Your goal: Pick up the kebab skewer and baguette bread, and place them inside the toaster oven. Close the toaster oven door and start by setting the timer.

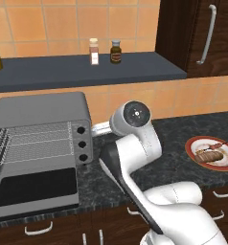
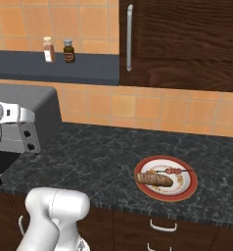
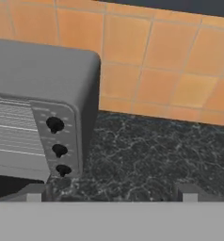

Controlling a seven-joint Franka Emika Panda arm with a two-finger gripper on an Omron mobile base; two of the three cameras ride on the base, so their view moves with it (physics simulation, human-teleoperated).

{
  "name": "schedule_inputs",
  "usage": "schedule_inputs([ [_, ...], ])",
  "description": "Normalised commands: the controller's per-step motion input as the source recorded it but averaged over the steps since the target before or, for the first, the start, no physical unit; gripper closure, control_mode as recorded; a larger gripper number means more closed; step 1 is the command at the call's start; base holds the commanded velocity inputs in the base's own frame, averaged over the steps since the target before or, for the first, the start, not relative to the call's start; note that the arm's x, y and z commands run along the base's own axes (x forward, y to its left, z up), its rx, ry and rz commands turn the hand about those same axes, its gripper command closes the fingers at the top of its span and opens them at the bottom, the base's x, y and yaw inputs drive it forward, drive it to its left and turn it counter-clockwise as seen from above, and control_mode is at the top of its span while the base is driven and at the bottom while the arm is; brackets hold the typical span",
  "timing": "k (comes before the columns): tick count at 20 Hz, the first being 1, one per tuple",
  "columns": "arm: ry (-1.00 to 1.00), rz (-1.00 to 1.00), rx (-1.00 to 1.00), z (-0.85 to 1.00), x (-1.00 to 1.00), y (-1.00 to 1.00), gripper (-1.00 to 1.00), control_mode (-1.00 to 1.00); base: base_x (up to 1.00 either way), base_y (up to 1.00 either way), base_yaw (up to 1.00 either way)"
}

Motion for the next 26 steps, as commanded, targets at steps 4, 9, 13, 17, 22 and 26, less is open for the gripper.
schedule_inputs([
  [4, -0.30, 0.11, 0.05, 0.00, -0.12, 0.05, -1.00, -1.00, 0.00, 0.00, 0.00],
  [9, -0.14, 0.14, 0.11, 0.00, -0.26, 0.46, -1.00, -1.00, 0.00, 0.00, 0.00],
  [13, -0.02, 0.09, 0.09, 0.00, -0.21, 0.83, -1.00, -1.00, 0.00, 0.00, 0.00],
  [17, 0.00, 0.08, 0.03, -0.02, -0.02, 0.84, -1.00, -1.00, 0.00, 0.00, 0.00],
  [22, 0.06, 0.09, 0.00, 0.00, 0.00, 0.86, -1.00, -1.00, 0.00, 0.00, 0.00],
  [26, 0.12, 0.05, 0.00, 0.00, 0.00, 0.78, -1.00, -1.00, 0.00, 0.00, 0.00],
])
